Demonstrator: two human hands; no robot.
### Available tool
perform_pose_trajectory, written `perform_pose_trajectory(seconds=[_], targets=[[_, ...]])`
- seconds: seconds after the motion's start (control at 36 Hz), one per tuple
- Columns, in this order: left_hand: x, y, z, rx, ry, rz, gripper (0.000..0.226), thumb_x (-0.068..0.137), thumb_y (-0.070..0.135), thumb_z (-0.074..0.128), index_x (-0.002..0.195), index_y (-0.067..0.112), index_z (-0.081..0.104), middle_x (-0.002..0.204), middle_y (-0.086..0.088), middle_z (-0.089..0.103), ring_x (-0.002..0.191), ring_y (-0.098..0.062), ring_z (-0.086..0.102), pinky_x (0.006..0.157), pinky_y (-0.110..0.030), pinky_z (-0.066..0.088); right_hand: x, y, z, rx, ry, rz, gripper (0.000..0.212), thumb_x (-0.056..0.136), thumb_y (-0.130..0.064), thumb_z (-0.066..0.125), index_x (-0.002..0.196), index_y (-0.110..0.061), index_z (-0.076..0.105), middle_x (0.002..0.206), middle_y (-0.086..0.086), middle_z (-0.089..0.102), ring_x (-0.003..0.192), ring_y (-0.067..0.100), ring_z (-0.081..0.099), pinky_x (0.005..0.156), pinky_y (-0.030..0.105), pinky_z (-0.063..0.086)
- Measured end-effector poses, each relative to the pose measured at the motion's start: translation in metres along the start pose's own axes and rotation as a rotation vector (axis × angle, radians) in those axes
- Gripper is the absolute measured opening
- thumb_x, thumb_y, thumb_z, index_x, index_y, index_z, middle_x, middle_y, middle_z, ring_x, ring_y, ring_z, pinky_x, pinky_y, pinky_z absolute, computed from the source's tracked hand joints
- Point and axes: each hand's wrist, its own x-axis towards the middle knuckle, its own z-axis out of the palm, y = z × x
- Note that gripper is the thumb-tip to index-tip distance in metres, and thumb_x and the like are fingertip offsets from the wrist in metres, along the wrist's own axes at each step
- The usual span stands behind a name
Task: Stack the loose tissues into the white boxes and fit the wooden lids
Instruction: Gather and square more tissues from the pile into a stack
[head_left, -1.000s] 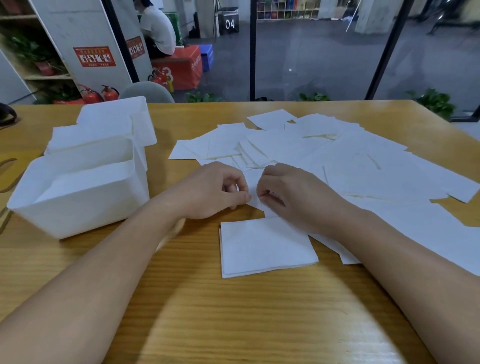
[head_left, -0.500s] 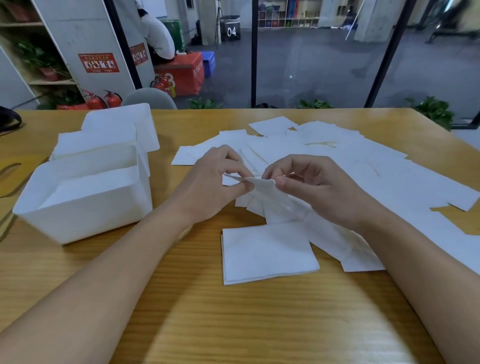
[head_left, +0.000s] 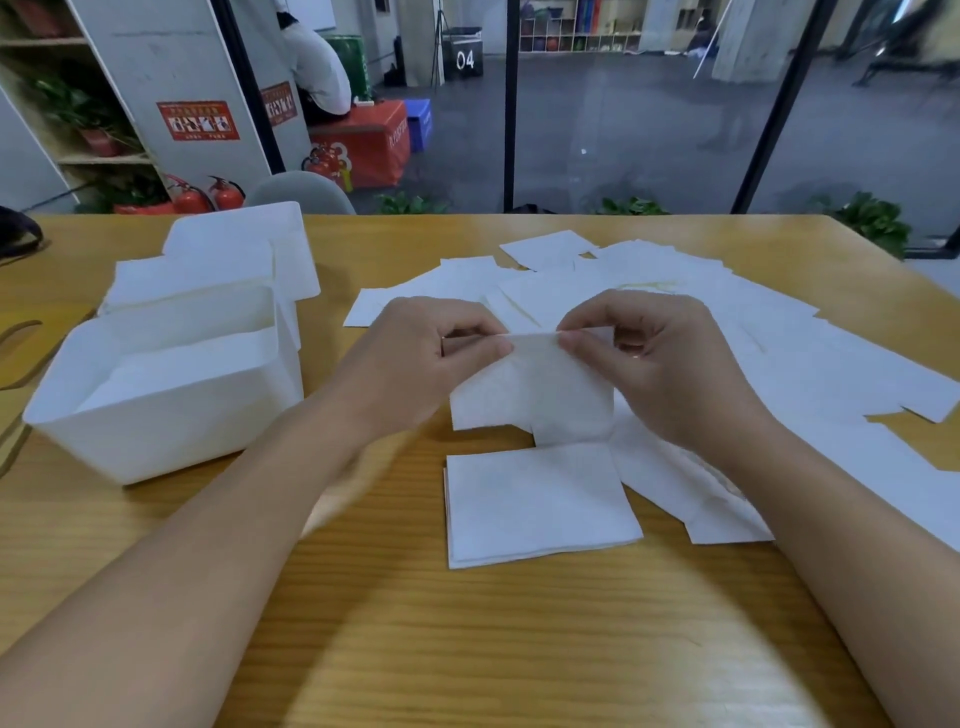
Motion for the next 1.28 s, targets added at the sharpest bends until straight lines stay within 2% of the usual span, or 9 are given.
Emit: perform_pose_trajectory(seconds=[0.08, 0.17, 0.28, 0.39, 0.69, 0.81, 0.89, 1.03, 1.28], targets=[[0.003, 0.001, -0.012, -0.159, -0.092, -0.055, 0.019, 0.107, 0.033, 0.072, 0.093, 0.027, 0.082, 0.073, 0.012, 0.067, 0.064, -0.005, 0.053, 0.063, -0.015, 0.041, 0.005, -0.002, -0.014, 0.119, -0.032, 0.156, 0.013, 0.103, -0.023, 0.077, 0.094, -0.027, 0.085, 0.089, -0.007, 0.080, 0.077, 0.010, 0.073, 0.063, 0.025, 0.056], [0.002, 0.000, -0.026, -0.277, -0.366, -0.216, 0.022, 0.106, 0.035, 0.075, 0.096, 0.016, 0.082, 0.079, -0.020, 0.063, 0.065, -0.017, 0.051, 0.058, -0.028, 0.044, 0.006, -0.002, -0.027, 0.179, -0.271, 0.318, 0.011, 0.101, -0.028, 0.079, 0.094, -0.023, 0.086, 0.081, -0.002, 0.080, 0.066, 0.011, 0.068, 0.059, 0.019, 0.052], [-0.004, -0.002, -0.031, -0.232, -0.717, -0.363, 0.021, 0.105, 0.035, 0.075, 0.092, 0.019, 0.077, 0.085, -0.010, 0.080, 0.071, -0.014, 0.062, 0.060, -0.023, 0.050, 0.003, 0.000, -0.033, 0.122, -0.537, 0.425, 0.007, 0.096, -0.025, 0.082, 0.094, -0.019, 0.080, 0.063, 0.007, 0.066, 0.054, 0.018, 0.059, 0.055, 0.018, 0.045], [-0.006, -0.005, -0.027, -0.181, -0.815, -0.444, 0.021, 0.100, 0.037, 0.079, 0.087, 0.021, 0.075, 0.086, -0.011, 0.082, 0.069, -0.013, 0.064, 0.057, -0.021, 0.048, -0.001, -0.004, -0.026, 0.100, -0.733, 0.464, 0.012, 0.093, -0.027, 0.083, 0.091, -0.020, 0.073, 0.065, 0.015, 0.070, 0.057, 0.023, 0.062, 0.060, 0.032, 0.052], [-0.006, -0.005, -0.027, -0.032, -0.823, -0.449, 0.043, 0.084, 0.056, 0.088, 0.080, 0.018, 0.070, 0.072, -0.006, 0.076, 0.063, -0.014, 0.057, 0.066, -0.030, 0.042, -0.001, 0.002, -0.017, -0.014, -0.689, 0.425, 0.019, 0.087, -0.033, 0.089, 0.085, -0.025, 0.072, 0.065, 0.004, 0.071, 0.055, 0.017, 0.059, 0.057, 0.031, 0.046], [-0.004, -0.004, -0.030, 0.004, -0.801, -0.413, 0.050, 0.081, 0.065, 0.088, 0.078, 0.018, 0.073, 0.067, 0.000, 0.068, 0.061, -0.009, 0.049, 0.066, -0.034, 0.035, 0.001, 0.002, -0.015, -0.112, -0.472, 0.339, 0.024, 0.089, -0.050, 0.086, 0.082, -0.029, 0.077, 0.067, -0.006, 0.072, 0.055, 0.006, 0.058, 0.051, 0.018, 0.042], [-0.003, -0.007, -0.030, 0.042, -0.775, -0.405, 0.057, 0.076, 0.074, 0.087, 0.076, 0.019, 0.073, 0.065, 0.005, 0.065, 0.060, -0.007, 0.048, 0.064, -0.031, 0.035, 0.003, 0.006, -0.007, -0.261, -0.226, 0.204, 0.005, 0.095, -0.043, 0.080, 0.094, -0.038, 0.080, 0.096, -0.017, 0.073, 0.080, 0.004, 0.064, 0.070, 0.024, 0.052], [-0.001, -0.013, -0.026, 0.159, -0.591, -0.437, 0.076, 0.068, 0.096, 0.075, 0.076, 0.021, 0.072, 0.065, 0.008, 0.065, 0.056, -0.004, 0.052, 0.064, -0.033, 0.043, 0.003, 0.014, 0.012, -0.508, -0.307, 0.139, 0.042, 0.106, -0.038, 0.066, 0.148, -0.038, 0.065, 0.167, -0.014, 0.041, 0.145, 0.020, 0.038, 0.120, 0.043, 0.033], [0.001, -0.024, -0.001, 0.173, -0.355, -0.364, 0.047, 0.092, 0.073, 0.072, 0.079, 0.028, 0.076, 0.071, 0.007, 0.074, 0.064, -0.008, 0.065, 0.069, -0.032, 0.053, 0.012, 0.014, 0.036, -0.625, -0.405, 0.005, 0.037, 0.113, -0.044, 0.050, 0.147, -0.040, 0.062, 0.174, -0.016, 0.032, 0.144, 0.023, 0.033, 0.116, 0.041, 0.023]])
